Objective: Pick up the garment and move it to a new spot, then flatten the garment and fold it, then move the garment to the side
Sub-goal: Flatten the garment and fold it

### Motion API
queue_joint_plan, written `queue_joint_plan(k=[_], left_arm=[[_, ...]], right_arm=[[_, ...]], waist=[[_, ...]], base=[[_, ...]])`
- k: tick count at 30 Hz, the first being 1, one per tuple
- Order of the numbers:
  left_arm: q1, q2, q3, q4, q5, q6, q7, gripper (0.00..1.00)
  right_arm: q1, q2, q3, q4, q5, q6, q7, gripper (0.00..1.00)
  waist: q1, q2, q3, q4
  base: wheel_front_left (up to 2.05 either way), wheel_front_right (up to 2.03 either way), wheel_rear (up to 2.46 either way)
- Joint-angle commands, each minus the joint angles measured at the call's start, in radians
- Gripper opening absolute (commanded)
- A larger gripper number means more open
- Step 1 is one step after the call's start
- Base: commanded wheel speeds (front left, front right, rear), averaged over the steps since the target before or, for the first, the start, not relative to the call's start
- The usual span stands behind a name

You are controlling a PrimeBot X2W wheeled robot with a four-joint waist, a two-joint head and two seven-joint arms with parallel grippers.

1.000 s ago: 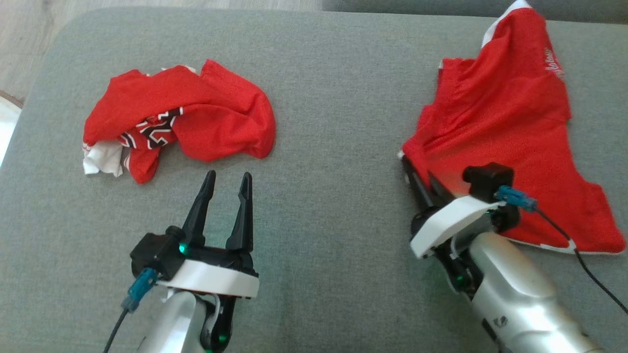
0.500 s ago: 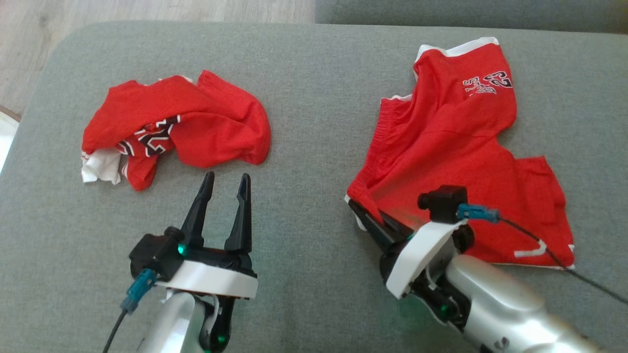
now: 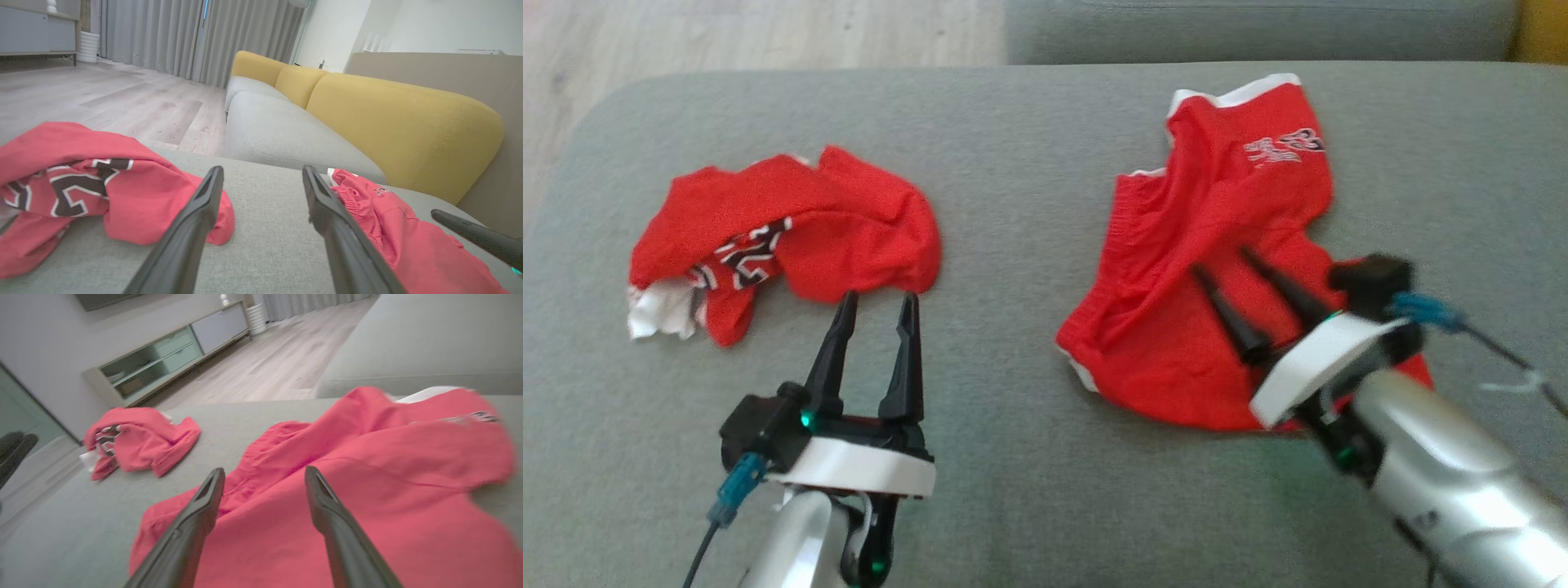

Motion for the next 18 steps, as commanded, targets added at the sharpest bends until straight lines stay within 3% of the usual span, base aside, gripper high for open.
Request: queue_joint_plan(k=[1,6,10,14,18], left_arm=[[-0.004,0.006,0.043,-0.028,0.010,0.005,-0.005,1.00],[0.001,0.006,0.066,-0.034,0.020,0.003,-0.005,1.00],[0.001,0.006,0.071,-0.042,0.015,0.002,-0.005,1.00],[-0.002,0.006,0.053,-0.050,0.001,0.002,-0.005,1.00],[-0.007,0.006,0.038,-0.049,-0.010,0.001,-0.005,1.00]], right_arm=[[0.009,-0.022,-0.047,-0.018,-0.035,0.005,-0.017,1.00],[0.129,-0.012,-0.435,-0.124,-0.288,0.005,-0.019,1.00],[0.321,0.096,-0.728,-0.255,-0.527,0.005,-0.019,1.00],[0.462,0.221,-0.872,-0.356,-0.685,0.005,-0.019,1.00],[0.514,0.274,-0.900,-0.397,-0.744,0.005,-0.020,1.00]], waist=[[0.0000,0.0000,-0.008,-0.024],[0.0000,0.0000,-0.008,-0.084],[0.0000,0.0000,-0.006,-0.127],[0.0000,0.0000,0.000,-0.156],[0.0000,0.0000,0.004,-0.171]], base=[[0.00,0.00,0.00],[0.00,0.00,0.00],[0.00,0.00,0.00],[0.00,0.00,0.00],[0.00,0.00,0.00]])
